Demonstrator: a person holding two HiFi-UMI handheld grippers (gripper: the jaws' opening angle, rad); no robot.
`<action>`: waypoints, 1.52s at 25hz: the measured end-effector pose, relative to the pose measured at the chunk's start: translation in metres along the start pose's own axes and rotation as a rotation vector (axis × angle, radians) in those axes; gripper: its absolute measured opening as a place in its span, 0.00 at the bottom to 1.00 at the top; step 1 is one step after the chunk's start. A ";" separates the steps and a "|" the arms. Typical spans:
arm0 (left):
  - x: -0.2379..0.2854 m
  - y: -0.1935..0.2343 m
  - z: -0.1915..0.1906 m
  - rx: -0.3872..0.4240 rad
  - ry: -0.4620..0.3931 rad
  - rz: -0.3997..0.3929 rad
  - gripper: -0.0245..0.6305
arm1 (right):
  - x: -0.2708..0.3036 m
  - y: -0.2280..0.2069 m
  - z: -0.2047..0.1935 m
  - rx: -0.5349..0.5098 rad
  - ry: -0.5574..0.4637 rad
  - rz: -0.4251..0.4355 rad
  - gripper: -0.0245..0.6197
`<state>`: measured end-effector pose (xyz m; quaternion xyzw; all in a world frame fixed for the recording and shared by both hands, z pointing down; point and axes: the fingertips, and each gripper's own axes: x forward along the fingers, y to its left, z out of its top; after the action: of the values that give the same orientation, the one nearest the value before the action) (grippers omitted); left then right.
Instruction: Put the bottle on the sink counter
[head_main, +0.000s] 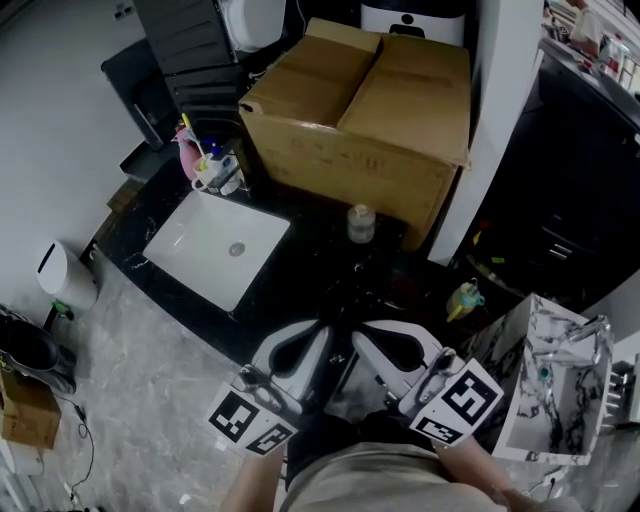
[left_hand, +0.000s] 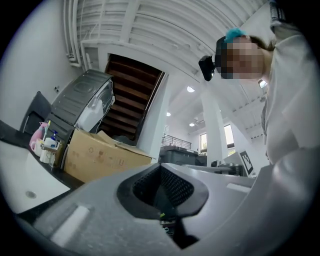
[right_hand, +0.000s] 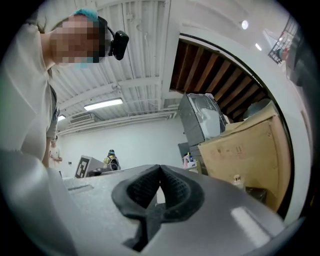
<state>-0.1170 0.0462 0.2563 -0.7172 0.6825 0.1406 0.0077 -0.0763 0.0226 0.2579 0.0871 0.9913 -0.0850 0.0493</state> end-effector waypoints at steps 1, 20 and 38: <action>-0.002 0.000 -0.004 -0.006 0.011 0.012 0.05 | 0.001 0.002 -0.002 -0.010 0.009 0.007 0.04; -0.025 0.002 -0.029 -0.041 0.080 0.150 0.05 | 0.007 0.013 -0.019 -0.003 0.053 0.033 0.04; -0.017 0.004 -0.051 -0.076 0.160 0.122 0.05 | 0.002 0.014 -0.030 -0.045 0.118 0.087 0.04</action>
<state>-0.1116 0.0518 0.3095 -0.6830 0.7176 0.1089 -0.0823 -0.0779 0.0415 0.2849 0.1338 0.9895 -0.0551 -0.0038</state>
